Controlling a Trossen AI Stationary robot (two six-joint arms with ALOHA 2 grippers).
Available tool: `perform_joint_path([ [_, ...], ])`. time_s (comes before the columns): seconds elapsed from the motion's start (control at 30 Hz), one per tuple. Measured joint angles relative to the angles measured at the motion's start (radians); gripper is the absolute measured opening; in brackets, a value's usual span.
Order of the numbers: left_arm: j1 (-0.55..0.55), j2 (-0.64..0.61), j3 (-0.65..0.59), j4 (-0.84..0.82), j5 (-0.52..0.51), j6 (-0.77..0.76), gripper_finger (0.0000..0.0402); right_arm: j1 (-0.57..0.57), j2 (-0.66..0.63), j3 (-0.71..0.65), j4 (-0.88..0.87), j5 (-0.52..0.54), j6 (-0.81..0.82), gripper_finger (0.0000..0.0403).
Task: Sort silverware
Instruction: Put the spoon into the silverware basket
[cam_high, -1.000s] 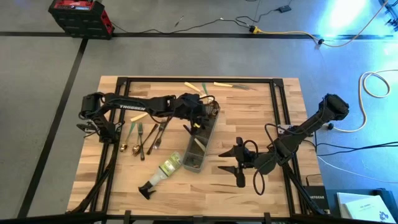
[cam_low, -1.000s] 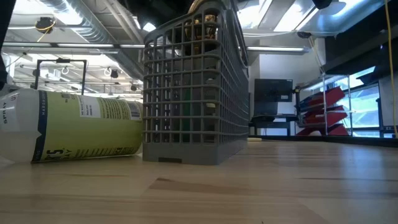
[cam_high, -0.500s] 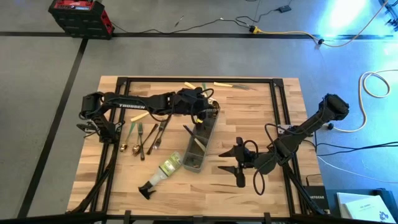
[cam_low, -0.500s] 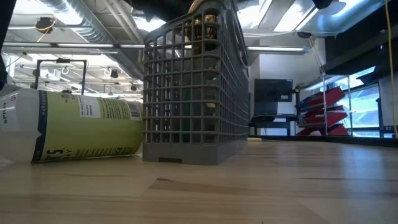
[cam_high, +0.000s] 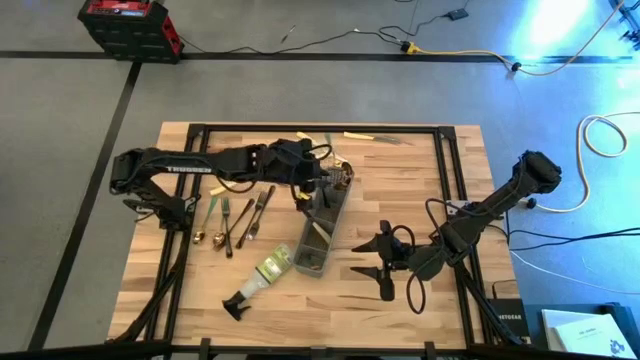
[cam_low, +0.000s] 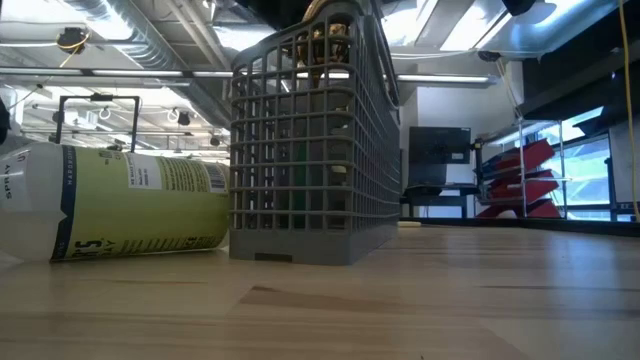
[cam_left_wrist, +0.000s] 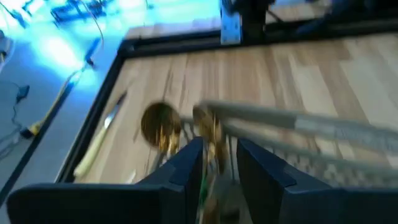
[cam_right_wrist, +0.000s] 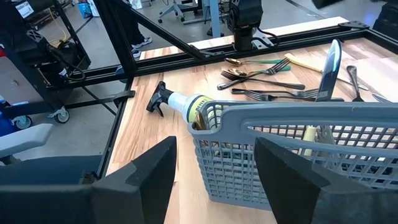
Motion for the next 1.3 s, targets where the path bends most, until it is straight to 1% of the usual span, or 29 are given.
perform_joint_path([
  [0.13,0.001,-0.02,0.0,-0.138,-0.001,0.03,0.0084,0.0,0.0,0.0,0.001,0.0,0.0,0.0199],
  [0.23,-0.008,-0.033,0.0,-0.18,0.005,0.062,0.0084,0.0,0.0,0.0,0.003,0.0,0.0,0.0199],
  [0.33,-0.017,-0.039,0.0,-0.23,0.005,0.136,0.0084,0.0,0.0,0.0,0.002,0.001,0.0,0.0199],
  [0.5,-0.028,-0.038,0.0,-0.257,-0.091,0.226,0.0084,0.0,0.0,0.0,0.002,0.003,0.0,0.0199],
  [0.57,-0.028,-0.037,0.0,-0.27,-0.098,0.255,0.0084,0.0,0.0,0.0,0.002,0.004,0.0,0.0199],
  [0.73,-0.027,-0.002,0.0,-0.27,-0.11,0.258,0.0084,0.0,0.0,0.0,0.002,0.011,0.0,0.0199],
  [0.87,-0.034,0.034,-0.001,-0.272,-0.181,0.256,0.0084,0.0,0.0,0.0,0.001,0.012,0.0,0.0199],
  [1.1,-0.039,0.075,-0.001,-0.229,-0.167,0.226,0.0084,0.0,0.0,0.0,0.0,0.014,0.0,0.0199],
  [1.3,-0.058,0.082,-0.001,-0.152,-0.113,0.151,0.0084,0.0,0.0,0.0,0.0,0.014,0.0,0.0199],
])
